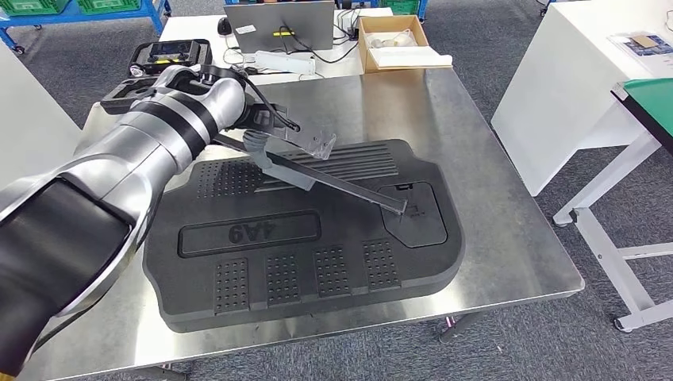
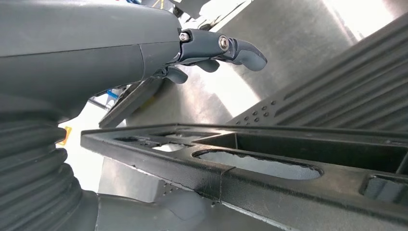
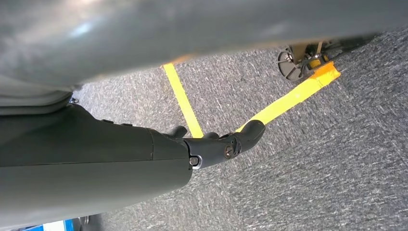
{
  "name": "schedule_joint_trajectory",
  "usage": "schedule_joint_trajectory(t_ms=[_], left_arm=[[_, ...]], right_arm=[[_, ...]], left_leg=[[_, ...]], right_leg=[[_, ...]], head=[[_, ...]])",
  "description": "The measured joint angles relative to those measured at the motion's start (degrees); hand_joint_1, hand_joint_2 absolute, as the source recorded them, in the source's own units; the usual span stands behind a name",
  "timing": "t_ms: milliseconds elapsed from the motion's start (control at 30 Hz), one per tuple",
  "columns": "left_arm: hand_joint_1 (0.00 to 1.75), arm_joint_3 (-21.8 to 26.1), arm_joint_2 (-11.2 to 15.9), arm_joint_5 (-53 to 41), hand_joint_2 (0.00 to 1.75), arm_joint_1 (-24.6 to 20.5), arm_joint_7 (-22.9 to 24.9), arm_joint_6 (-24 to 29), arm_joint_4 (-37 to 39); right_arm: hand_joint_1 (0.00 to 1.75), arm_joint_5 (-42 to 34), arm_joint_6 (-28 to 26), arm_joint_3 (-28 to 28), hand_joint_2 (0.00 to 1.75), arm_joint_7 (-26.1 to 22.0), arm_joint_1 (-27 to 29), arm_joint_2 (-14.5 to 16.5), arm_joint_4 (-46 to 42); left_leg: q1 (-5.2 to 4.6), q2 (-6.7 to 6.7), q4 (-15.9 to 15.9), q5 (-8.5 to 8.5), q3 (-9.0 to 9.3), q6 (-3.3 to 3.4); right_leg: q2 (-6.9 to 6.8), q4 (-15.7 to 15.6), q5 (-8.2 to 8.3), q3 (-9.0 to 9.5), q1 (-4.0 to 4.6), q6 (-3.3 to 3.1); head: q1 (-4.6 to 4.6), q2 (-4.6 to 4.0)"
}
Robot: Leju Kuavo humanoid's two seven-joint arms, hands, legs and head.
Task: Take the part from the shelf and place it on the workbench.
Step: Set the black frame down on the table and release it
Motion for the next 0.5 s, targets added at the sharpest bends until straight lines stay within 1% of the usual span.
schedule_joint_trajectory(t_ms=[300, 500], left_arm=[[0.0, -1.6, 0.6, 0.7, 1.75, 0.0, 0.3, -0.3, 0.0], [0.0, -2.8, 1.7, 1.8, 1.75, 0.3, 0.5, -0.2, 0.0]], right_arm=[[0.0, 0.0, 0.1, 0.0, 0.0, 0.0, 0.0, 0.0, 0.0], [0.0, 0.0, 0.1, 0.0, 0.0, 0.0, 0.0, 0.0, 0.0]], left_leg=[[0.0, 0.0, 0.0, 0.0, -0.01, 0.0], [0.0, 0.01, 0.0, -0.01, -0.01, 0.0]], right_leg=[[0.0, 0.0, 0.0, 0.0, 0.0, 0.0], [0.0, 0.0, 0.0, 0.0, 0.0, 0.0]], head=[[0.01, 0.0], [0.01, 0.0]])
